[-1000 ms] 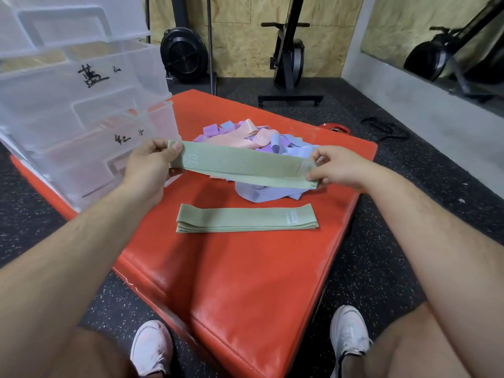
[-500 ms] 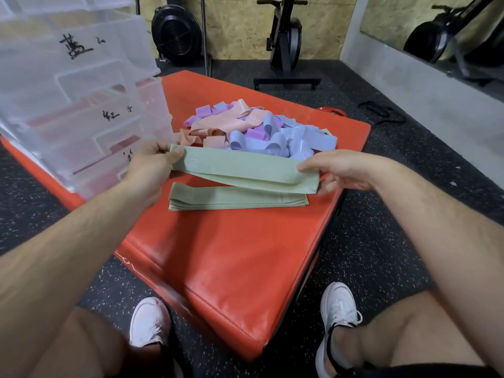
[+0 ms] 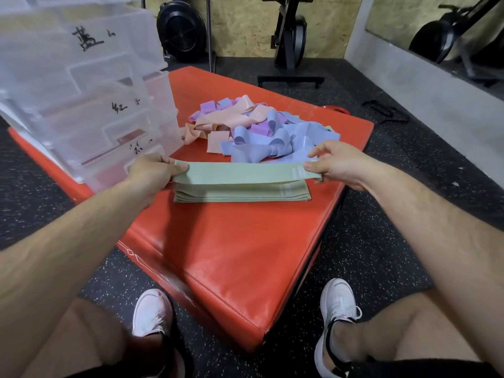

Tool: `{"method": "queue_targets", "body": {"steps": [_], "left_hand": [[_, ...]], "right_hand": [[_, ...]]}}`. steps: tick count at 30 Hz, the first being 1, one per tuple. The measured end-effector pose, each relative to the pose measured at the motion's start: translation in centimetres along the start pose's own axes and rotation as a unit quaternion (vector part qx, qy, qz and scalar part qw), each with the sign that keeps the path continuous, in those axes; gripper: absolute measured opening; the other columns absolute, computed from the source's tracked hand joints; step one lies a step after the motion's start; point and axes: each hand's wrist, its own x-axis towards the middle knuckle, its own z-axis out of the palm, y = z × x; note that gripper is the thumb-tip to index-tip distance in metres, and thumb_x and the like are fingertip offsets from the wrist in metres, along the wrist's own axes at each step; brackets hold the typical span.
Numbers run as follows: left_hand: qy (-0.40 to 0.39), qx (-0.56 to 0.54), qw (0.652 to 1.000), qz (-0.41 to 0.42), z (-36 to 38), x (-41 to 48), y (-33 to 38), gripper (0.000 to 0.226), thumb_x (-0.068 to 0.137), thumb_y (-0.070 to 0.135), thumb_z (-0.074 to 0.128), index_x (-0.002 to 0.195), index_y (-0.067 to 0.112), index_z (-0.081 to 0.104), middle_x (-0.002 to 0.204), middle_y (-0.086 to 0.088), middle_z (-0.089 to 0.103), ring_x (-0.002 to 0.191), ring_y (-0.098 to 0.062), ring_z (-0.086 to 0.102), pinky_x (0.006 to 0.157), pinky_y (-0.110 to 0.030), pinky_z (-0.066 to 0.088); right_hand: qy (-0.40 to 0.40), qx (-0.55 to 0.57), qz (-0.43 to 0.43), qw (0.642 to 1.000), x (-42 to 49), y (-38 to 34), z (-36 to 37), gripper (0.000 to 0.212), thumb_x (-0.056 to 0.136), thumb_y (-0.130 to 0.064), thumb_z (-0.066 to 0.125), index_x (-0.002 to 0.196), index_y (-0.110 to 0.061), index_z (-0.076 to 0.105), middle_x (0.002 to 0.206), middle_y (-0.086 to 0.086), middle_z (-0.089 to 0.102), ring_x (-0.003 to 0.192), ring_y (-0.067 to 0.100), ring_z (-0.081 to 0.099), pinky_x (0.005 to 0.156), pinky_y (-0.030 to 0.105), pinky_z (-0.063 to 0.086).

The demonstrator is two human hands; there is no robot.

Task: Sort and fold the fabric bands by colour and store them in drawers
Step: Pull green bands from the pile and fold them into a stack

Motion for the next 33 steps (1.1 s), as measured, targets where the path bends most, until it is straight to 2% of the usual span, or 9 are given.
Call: {"method": "queue_targets", "body": {"steps": [2,4,7,9,13,16,20,27,33], "left_hand": [[0.007,0.005,1.0,-0.004,-0.2,-0.1,-0.2,0.025,0.082,0.01,0.078,0.072,0.016,0.057,0.076,-0.005,0.062,0.071,-0.018,0.063,0.071,-0.034,0.057],[0.014,0.026,1.0,0.001,-0.1,0.0,-0.4,0.024,0.082,0.009,0.079,0.071,0.016,0.059,0.077,-0.006,0.064,0.074,-0.021,0.062,0.074,-0.036,0.056],[0.016,0.064,0.998,0.009,0.3,-0.2,-0.8,0.016,0.082,0.009,0.079,0.082,0.008,0.063,0.077,-0.008,0.063,0.063,-0.018,0.06,0.053,-0.023,0.056],[0.021,0.105,0.994,0.018,0.3,0.0,-1.6,0.02,0.08,0.014,0.082,0.089,0.005,0.067,0.08,-0.009,0.066,0.065,-0.019,0.061,0.059,-0.031,0.059],[0.034,0.191,0.98,0.041,-0.2,0.2,-2.8,0.023,0.073,0.032,0.085,0.079,0.018,0.068,0.082,-0.004,0.069,0.071,-0.022,0.063,0.075,-0.046,0.06],[0.036,0.234,0.969,0.069,-0.4,0.2,-3.0,0.027,0.073,0.038,0.083,0.08,0.02,0.065,0.085,-0.005,0.069,0.07,-0.023,0.062,0.071,-0.044,0.059],[0.047,0.283,0.952,0.106,-0.5,-0.1,-3.3,0.026,0.077,0.033,0.08,0.084,0.02,0.058,0.08,-0.002,0.065,0.069,-0.022,0.062,0.058,-0.033,0.047],[0.036,0.38,0.907,0.176,-0.1,-0.2,-3.4,0.01,0.086,0.024,0.071,0.084,0.016,0.065,0.09,-0.005,0.062,0.082,-0.024,0.059,0.065,-0.03,0.037],[-0.004,0.388,0.907,0.165,-0.1,-0.7,-3.3,0.024,0.084,0.041,0.07,0.084,0.018,0.063,0.095,-0.002,0.053,0.078,-0.017,0.056,0.067,-0.028,0.04]], "right_hand": [[0.006,-0.027,-0.003,1.0,0.5,0.4,0.1,0.029,0.09,0.0,0.071,0.115,-0.01,0.058,0.091,0.011,0.055,0.061,0.019,0.063,0.081,0.046,0.062],[0.017,-0.057,-0.009,0.998,0.8,0.7,0.1,0.027,0.089,0.001,0.071,0.106,-0.016,0.06,0.092,0.011,0.053,0.062,0.019,0.061,0.071,0.038,0.062],[0.037,-0.117,-0.017,0.992,0.8,1.2,0.6,0.021,0.087,-0.001,0.073,0.098,-0.015,0.062,0.079,0.007,0.058,0.051,0.015,0.061,0.05,0.022,0.052],[0.037,-0.162,-0.027,0.986,0.9,1.8,1.4,0.018,0.088,-0.005,0.073,0.097,-0.015,0.063,0.074,0.003,0.059,0.051,0.017,0.062,0.052,0.025,0.051],[0.047,-0.206,-0.04,0.977,0.9,3.0,2.3,0.019,0.088,-0.01,0.074,0.097,-0.019,0.06,0.07,0.0,0.057,0.055,0.021,0.063,0.064,0.038,0.054],[0.051,-0.199,-0.049,0.978,1.0,3.4,2.6,0.021,0.086,-0.01,0.075,0.095,-0.02,0.059,0.069,0.0,0.056,0.057,0.023,0.063,0.071,0.048,0.058],[0.054,-0.203,-0.061,0.976,0.9,3.6,3.1,0.021,0.086,-0.013,0.075,0.097,-0.016,0.057,0.068,0.003,0.058,0.058,0.029,0.064,0.064,0.042,0.056],[0.055,-0.297,-0.078,0.95,0.8,3.5,3.9,0.003,0.087,-0.024,0.066,0.086,-0.024,0.069,0.07,-0.01,0.06,0.062,0.008,0.055,0.055,0.024,0.038],[0.031,-0.274,-0.049,0.96,0.3,3.6,3.5,0.007,0.081,-0.025,0.069,0.088,-0.028,0.069,0.072,-0.012,0.061,0.058,0.006,0.054,0.055,0.024,0.038]]}}
